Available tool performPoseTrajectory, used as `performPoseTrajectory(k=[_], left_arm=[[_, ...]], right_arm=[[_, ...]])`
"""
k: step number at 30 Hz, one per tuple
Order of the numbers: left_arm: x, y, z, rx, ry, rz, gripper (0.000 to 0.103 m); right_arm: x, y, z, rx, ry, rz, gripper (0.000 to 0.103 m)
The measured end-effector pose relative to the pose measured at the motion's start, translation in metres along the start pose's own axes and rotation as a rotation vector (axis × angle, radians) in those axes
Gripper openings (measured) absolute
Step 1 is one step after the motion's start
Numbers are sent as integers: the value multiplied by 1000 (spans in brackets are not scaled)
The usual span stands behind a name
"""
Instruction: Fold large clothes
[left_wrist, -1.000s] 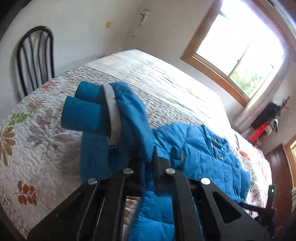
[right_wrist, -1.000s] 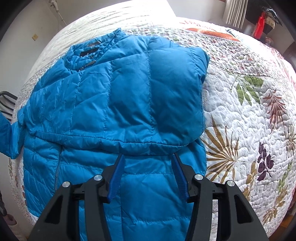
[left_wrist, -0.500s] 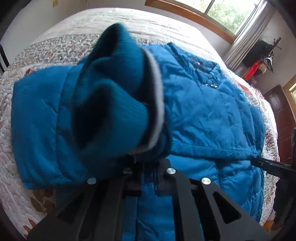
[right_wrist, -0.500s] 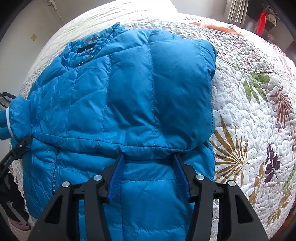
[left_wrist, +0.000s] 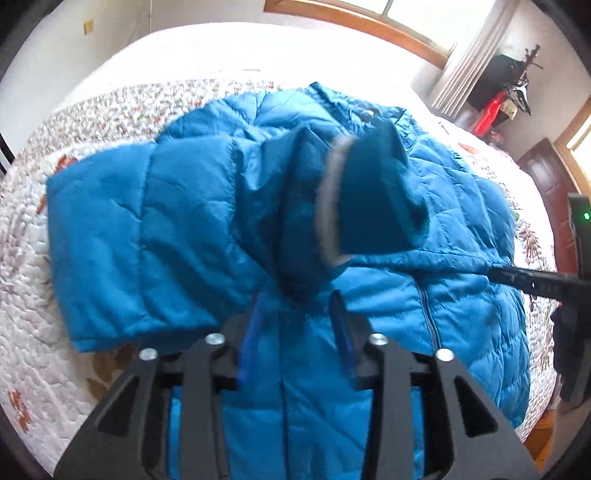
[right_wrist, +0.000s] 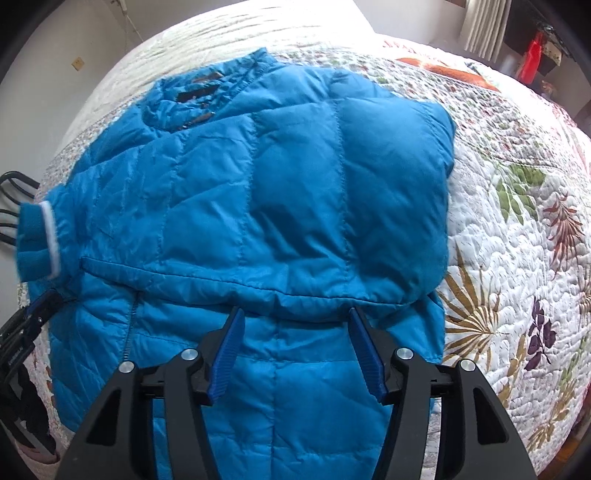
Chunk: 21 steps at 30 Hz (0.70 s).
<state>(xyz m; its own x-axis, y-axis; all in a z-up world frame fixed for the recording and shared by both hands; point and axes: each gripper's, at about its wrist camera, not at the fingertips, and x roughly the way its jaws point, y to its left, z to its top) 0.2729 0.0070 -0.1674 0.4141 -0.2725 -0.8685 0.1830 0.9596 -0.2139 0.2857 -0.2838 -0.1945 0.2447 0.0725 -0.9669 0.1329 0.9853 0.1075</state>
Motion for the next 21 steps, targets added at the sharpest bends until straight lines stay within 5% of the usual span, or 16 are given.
performPoseTrajectory(k=[3,8,17,21], left_arm=[[-17,16,-2,-42,-24,-8,39],[-10,64,10,-187,-32,203,39],[14,91,12,-207,6,225,38],[13,92,16,-218,5,200,39]], right_arm=[[-4,21,5,-30,-6,83,59],[-1,65,25,-91,7,205,60],[33,145,64,-198,53,270,64],[48,162,67,-229,84,280,18]])
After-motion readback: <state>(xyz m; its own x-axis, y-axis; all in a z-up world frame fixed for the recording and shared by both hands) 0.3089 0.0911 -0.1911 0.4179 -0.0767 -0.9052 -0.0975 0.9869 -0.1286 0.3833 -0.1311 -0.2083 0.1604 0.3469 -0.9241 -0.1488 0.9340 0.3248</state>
